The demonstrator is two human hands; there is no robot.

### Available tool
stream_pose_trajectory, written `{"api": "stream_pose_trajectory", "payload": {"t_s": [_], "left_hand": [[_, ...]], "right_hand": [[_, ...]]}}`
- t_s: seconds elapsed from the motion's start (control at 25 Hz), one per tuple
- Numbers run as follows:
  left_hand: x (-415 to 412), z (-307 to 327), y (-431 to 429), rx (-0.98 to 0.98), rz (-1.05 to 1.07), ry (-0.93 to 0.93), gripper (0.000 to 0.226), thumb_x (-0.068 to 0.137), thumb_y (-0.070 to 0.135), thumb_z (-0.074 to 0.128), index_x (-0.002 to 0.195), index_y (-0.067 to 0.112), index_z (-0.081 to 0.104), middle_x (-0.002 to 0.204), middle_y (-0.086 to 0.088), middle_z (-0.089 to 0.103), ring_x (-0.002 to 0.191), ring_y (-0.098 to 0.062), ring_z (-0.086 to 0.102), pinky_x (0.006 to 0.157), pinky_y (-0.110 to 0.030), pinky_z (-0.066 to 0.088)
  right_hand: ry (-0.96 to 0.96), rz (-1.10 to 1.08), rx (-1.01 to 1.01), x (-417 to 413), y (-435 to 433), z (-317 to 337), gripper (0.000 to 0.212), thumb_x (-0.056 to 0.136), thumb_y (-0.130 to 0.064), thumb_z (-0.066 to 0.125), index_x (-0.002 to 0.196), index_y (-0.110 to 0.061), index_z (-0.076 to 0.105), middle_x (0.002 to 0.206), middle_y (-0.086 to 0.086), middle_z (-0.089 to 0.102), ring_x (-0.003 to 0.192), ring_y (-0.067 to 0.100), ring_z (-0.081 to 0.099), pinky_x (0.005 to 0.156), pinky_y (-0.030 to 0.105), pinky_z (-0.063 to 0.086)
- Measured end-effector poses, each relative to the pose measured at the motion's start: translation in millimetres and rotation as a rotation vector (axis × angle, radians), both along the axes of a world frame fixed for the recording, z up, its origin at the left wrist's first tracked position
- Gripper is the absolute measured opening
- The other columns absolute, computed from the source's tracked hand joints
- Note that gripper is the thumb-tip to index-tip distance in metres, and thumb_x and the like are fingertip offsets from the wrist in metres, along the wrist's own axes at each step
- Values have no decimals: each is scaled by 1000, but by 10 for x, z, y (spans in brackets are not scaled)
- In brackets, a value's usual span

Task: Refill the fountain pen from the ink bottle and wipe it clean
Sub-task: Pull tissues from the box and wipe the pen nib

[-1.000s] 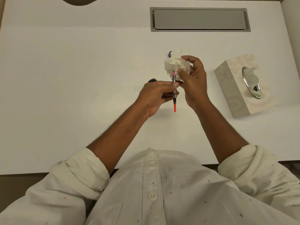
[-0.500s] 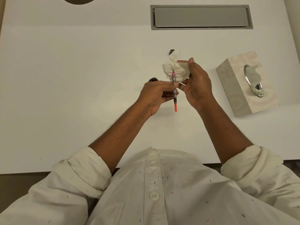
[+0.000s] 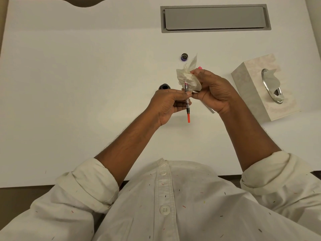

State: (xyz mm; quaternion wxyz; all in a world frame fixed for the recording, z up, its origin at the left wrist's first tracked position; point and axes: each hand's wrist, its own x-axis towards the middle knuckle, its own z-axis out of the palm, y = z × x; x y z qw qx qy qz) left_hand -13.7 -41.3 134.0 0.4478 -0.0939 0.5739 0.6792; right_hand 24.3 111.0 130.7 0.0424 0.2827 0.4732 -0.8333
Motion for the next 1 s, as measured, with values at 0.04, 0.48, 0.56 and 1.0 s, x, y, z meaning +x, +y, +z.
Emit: {"api": "stream_pose_trajectory", "payload": {"t_s": [0.04,0.48,0.56,1.0], "left_hand": [[-2,0,-1,-2,1,-4,10,80,0,66,86,-8,65,66,-11,64,68,-26,66,80,-38,58],[-25,14,19,-33,-76,47,5,80,0,66,81,-5,66,58,-6,66,67,-26,67,80,-37,58],[-19,20,40,-39,-85,67,4,80,-1,65,78,-4,66,56,-4,67,67,-25,67,80,-38,57],[5,-27,93,-61,-53,62,12,80,-1,66,87,-10,64,56,-3,67,63,-23,67,85,-40,56]], "right_hand": [[-16,-4,-12,0,31,5,11,86,-14,63,94,-7,65,108,12,67,104,33,65,97,53,49],[-91,129,6,-29,125,59,14,88,-1,59,96,-11,54,107,12,65,91,25,67,88,45,52],[-88,138,12,-38,128,57,25,88,0,59,110,-11,55,112,10,64,92,23,67,83,41,55],[-160,57,312,-73,47,-2,20,81,0,70,100,-1,65,149,13,37,94,29,65,70,38,55]]}}
